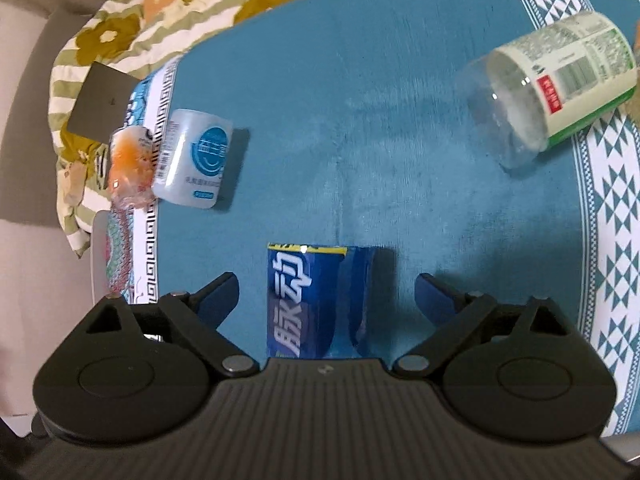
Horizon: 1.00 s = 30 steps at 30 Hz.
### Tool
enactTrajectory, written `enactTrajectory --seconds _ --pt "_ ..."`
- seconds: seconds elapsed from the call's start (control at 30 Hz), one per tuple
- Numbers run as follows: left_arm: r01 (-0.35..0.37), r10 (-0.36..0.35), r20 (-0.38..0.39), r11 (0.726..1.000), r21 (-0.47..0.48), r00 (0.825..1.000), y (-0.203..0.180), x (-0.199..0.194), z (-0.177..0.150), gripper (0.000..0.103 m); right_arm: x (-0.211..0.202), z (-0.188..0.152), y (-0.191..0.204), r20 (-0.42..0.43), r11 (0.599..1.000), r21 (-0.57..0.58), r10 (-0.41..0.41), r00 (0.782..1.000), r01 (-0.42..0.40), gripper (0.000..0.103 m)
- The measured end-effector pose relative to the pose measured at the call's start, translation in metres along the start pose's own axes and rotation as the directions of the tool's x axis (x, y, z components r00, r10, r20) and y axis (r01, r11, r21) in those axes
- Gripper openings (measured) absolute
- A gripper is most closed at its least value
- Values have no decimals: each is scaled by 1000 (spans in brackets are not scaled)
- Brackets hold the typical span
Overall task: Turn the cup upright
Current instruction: 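Close the right tool on the blue cup's rim and lift it, then rotate the cup opening-up with the right tool and lower it onto the cloth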
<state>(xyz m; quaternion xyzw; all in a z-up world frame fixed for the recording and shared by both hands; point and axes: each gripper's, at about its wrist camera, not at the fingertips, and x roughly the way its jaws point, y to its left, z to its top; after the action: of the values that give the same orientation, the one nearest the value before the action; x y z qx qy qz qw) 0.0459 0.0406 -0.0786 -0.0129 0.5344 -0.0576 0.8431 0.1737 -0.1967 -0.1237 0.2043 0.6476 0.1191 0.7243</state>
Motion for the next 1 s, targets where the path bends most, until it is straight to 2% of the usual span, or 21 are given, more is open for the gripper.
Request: enactTrajectory --seconds 0.13,0.23,0.3,0.33,0.63,0.73,0.77,0.8,0.87,0.93,1.0 --pt "10 -10 -5 1000 -25 1000 8 3 1 101 7 3 -2 -16 1000 27 3 1000 -3 101" --pt "16 -16 -7 999 -35 1000 11 4 2 101 11 7 -6 -29 998 52 20 999 -18 92" --pt "19 -20 -8 999 -36 1000 12 4 3 101 14 8 -7 -44 997 70 33 999 -30 79" --pt "20 -21 -8 999 -35 1000 12 5 2 101 16 8 -9 -54 996 80 45 998 -41 76" --pt "26 -27 -8 999 -27 1000 12 2 3 101 11 5 -10 -30 995 79 57 998 -55 73" --pt "24 -24 1 999 -25 1000 14 -3 4 101 -6 2 0 32 997 44 69 997 -70 73" --pt "25 -25 5 999 -25 1000 15 -5 4 101 -17 -1 6 84 998 16 66 994 -67 73" --pt "27 -27 8 999 -26 1000 16 -7 5 101 -26 -6 11 142 998 -10 57 988 -56 73" --pt "34 -34 10 999 -26 999 18 -8 4 101 -40 -20 21 275 998 -58 47 960 -32 73" --pt "42 -41 13 999 -23 999 20 -8 3 101 -42 -40 28 424 995 -99 38 905 4 73" --pt "49 -48 19 999 -10 999 22 -9 2 101 -33 -60 32 548 991 -121 21 836 54 73"
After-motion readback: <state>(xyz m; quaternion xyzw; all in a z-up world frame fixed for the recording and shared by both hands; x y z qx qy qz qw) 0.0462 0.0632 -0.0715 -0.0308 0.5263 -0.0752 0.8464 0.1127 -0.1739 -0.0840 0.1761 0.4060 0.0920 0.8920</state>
